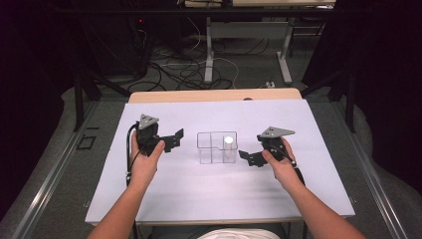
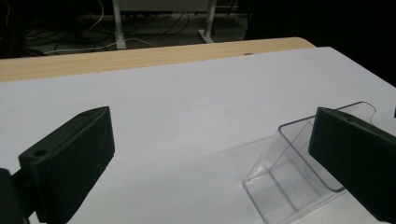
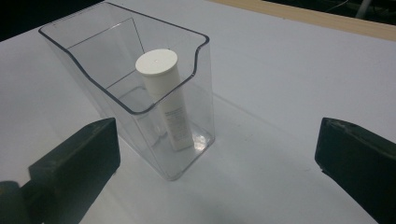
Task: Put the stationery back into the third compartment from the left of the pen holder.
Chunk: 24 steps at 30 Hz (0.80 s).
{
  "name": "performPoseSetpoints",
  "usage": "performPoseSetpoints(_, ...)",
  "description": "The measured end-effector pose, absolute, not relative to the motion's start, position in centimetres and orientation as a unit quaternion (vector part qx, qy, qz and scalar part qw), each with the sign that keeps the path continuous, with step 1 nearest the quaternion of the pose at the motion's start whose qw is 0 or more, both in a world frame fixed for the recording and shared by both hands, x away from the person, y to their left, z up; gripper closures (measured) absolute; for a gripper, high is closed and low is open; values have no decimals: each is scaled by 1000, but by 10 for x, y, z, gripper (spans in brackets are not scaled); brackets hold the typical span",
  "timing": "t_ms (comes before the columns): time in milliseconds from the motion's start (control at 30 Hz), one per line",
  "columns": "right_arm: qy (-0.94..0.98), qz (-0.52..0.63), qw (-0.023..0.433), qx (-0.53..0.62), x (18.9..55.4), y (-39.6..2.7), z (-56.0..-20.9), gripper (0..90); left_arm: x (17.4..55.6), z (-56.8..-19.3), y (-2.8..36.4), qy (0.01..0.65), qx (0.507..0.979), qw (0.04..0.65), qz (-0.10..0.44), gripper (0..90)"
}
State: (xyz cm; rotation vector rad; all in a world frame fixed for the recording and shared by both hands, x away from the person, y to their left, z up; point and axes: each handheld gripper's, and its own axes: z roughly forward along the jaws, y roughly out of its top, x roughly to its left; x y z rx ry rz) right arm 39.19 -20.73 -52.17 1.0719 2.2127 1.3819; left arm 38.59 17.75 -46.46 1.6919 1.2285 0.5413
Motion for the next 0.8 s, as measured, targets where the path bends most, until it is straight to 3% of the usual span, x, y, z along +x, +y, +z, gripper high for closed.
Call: performPoseSetpoints(800,773,480,164,382,392,-213,-523,0,367,-508,251,556,675,422,240,2)
